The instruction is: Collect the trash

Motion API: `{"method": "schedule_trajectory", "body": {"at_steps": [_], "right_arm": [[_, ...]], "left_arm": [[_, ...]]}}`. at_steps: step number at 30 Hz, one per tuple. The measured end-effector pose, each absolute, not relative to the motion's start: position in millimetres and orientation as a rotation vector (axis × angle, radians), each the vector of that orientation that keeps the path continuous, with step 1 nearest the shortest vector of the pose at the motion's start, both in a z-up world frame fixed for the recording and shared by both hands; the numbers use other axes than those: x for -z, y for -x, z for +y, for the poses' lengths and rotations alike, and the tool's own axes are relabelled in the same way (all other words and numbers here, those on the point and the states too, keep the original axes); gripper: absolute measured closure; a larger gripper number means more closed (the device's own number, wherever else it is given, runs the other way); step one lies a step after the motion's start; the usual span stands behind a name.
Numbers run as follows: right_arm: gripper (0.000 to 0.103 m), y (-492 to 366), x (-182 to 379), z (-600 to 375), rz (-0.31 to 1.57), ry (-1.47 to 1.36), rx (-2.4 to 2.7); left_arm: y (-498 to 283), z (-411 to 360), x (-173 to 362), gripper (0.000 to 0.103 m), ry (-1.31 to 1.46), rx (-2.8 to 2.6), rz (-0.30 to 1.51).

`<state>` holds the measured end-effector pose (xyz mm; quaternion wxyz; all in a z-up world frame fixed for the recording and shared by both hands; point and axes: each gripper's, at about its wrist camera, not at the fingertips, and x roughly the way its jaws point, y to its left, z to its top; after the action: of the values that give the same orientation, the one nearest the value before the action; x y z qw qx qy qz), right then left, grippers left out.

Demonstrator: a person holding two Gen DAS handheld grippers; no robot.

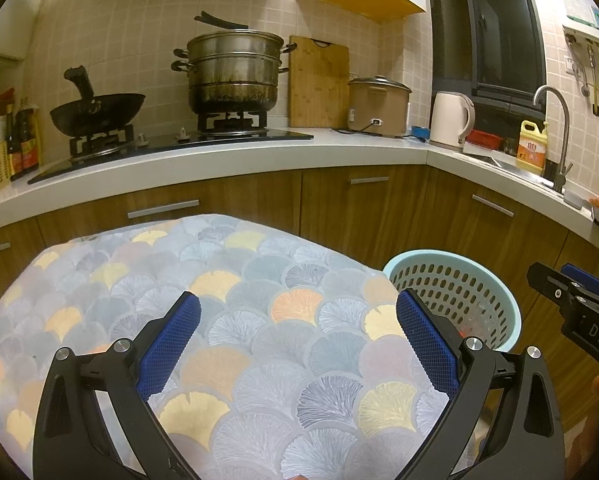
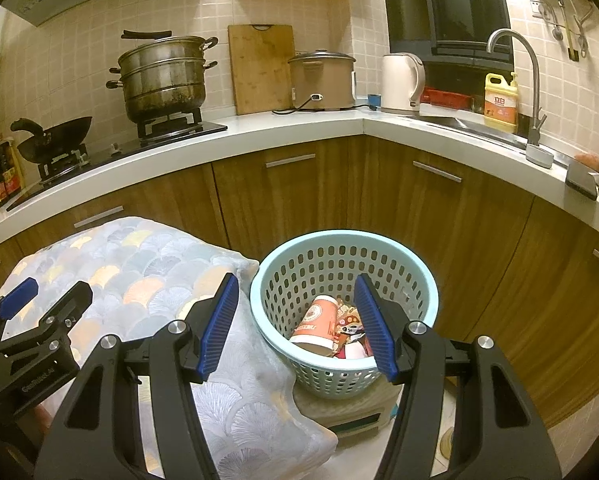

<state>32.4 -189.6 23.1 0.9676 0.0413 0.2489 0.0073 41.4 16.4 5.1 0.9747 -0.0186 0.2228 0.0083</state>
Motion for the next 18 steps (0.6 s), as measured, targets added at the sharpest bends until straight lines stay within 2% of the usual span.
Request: {"method": "schedule_trajectory", "body": {"at_steps": [18], "right_arm": [[0.046,-33.0,-21.2,-189.0,0.507,-0.085,-0.009]], "left_arm": [[-42.8,14.9,-4.9,0.007,0.014,-0.027,0.465]]}}
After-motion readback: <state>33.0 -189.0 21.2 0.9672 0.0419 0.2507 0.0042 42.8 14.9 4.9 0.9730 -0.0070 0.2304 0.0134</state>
